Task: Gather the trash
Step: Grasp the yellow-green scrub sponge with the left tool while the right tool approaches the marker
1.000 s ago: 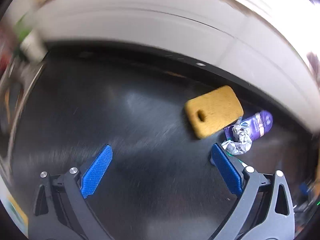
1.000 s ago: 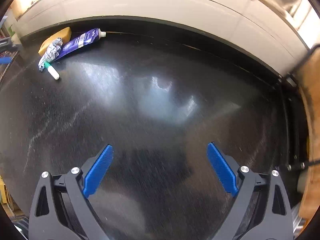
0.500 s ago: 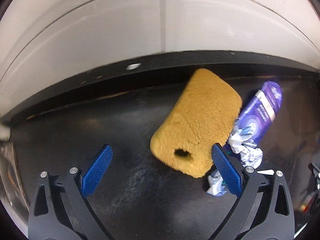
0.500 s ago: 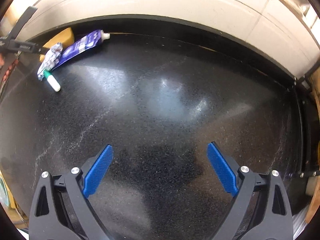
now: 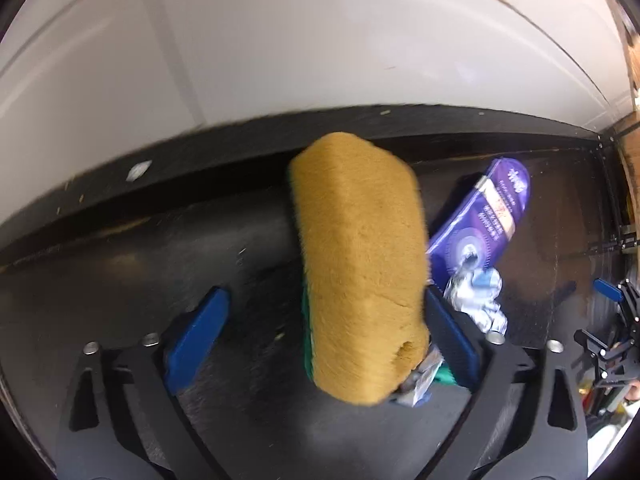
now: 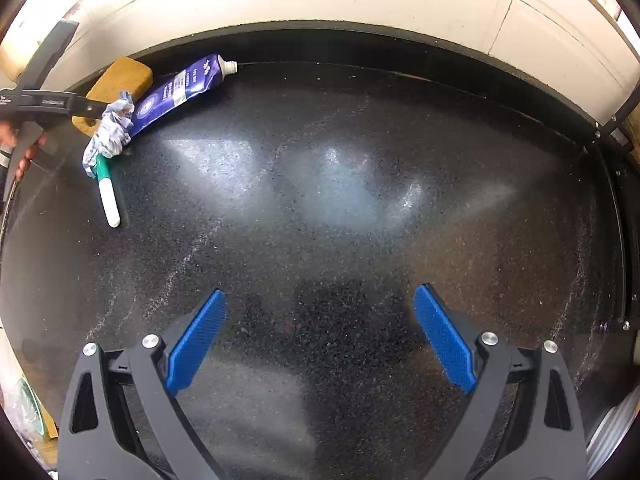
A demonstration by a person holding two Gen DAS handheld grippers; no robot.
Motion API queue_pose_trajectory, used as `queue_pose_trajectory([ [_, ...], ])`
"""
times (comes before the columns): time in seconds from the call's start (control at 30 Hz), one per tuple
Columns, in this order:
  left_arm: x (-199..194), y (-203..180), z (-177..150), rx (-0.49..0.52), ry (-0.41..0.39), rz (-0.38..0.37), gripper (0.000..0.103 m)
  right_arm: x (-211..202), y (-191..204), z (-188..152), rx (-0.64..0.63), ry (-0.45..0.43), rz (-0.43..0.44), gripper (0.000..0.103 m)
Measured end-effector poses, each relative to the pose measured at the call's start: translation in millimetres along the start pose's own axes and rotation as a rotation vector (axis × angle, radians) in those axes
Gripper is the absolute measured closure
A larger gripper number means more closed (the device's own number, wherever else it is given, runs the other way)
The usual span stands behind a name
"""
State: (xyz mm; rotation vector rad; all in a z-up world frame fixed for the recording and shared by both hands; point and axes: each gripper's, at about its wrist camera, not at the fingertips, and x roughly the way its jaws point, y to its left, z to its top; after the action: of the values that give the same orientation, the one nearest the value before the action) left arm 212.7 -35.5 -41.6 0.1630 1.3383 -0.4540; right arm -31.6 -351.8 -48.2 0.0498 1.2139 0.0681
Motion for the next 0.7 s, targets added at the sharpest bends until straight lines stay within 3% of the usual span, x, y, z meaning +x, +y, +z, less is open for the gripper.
queue_pose_trajectory([
  [0.03, -1.0, -6.9, 1.6, 0.024, -0.012, -0.001, 0.033, -0.3, -0.9, -1.0, 0.005, 0.002, 0.001, 0.011],
  [0.07, -2.0, -14.7, 3.3, 0.049, -0.018, -0.021, 0.059, 0.0, -1.4, -1.7, 0.014, 0.004, 0.003, 0.011],
  [0.1, -1.0, -25.4, 5.7, 0.065, -0.007, -0.068, 0.075, 0.5, -2.3, -2.5, 0.02, 0.005, 0.005, 0.011],
  [0.23, -3.9, -32.7, 0.9, 0.012, -0.037, -0.042, 0.077, -0.9, 0.7, -1.5, 0.017, 0.001, 0.019, 0.011],
  [0.3, -13.7, -16.3, -11.7, -0.065, -0.064, -0.061, 0.077, -3.3, 5.4, 2.2, -0.01, -0.006, 0.033, 0.011],
  [0.4, -34.3, 7.9, -30.7, -0.129, -0.103, -0.011, 0.077, -6.1, 20.8, 13.9, -0.06, -0.02, 0.067, 0.011],
  [0.53, -70.0, 50.1, -69.9, -0.23, -0.155, 0.097, 0.077, -3.5, 47.4, 32.5, -0.126, -0.038, 0.109, 0.011],
  [0.7, -91.0, 112.3, -137.2, -0.442, -0.152, 0.136, 0.077, 6.3, 93.9, 48.1, -0.26, -0.039, 0.15, 0.011],
])
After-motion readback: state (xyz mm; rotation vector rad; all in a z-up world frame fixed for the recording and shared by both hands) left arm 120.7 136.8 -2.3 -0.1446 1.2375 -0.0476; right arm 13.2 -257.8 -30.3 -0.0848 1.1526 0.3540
